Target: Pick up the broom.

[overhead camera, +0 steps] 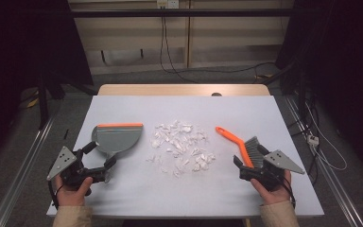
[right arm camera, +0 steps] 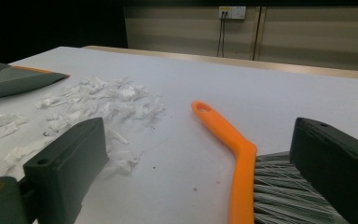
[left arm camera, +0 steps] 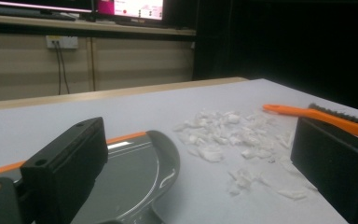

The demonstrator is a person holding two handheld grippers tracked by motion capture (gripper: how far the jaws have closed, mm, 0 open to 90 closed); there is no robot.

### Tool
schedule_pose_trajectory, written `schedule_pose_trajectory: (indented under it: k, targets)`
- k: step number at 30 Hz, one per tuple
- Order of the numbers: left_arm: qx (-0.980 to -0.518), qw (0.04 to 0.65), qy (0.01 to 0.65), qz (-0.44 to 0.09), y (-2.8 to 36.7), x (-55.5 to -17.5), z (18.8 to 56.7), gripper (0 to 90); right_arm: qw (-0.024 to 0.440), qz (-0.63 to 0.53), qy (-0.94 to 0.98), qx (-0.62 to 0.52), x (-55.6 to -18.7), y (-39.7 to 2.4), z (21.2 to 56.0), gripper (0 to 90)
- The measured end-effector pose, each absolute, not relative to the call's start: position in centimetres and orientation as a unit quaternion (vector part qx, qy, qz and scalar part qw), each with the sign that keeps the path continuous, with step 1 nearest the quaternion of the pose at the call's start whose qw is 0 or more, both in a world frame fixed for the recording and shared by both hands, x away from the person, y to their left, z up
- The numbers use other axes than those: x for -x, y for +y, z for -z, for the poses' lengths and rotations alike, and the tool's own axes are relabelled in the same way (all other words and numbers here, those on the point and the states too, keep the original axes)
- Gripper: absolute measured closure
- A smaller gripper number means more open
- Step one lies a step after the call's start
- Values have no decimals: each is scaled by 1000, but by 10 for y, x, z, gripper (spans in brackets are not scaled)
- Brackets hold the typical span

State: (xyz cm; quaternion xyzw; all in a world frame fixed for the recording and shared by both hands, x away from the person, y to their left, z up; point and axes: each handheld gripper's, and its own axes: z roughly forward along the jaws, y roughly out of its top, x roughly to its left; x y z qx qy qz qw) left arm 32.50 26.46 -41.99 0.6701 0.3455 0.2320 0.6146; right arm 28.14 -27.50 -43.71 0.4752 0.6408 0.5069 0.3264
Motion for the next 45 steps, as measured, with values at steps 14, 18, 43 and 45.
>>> schedule_pose_trajectory:
  k: [14,18,43,45]
  targets:
    - [-662,630,335,-230,265,-328,420,34,336,-486,662,-461,-301,-268,437,29]
    - [-658,633,335,-232,265,-328,420,34,333,-454,679,-471,-314,-269,438,37]
    - [-660,643,320,-223,262,-331,423,33,266,-347,758,-485,-391,-276,449,271]
    - [-661,641,320,-224,262,-330,424,33,253,-326,767,-491,-397,-276,453,288]
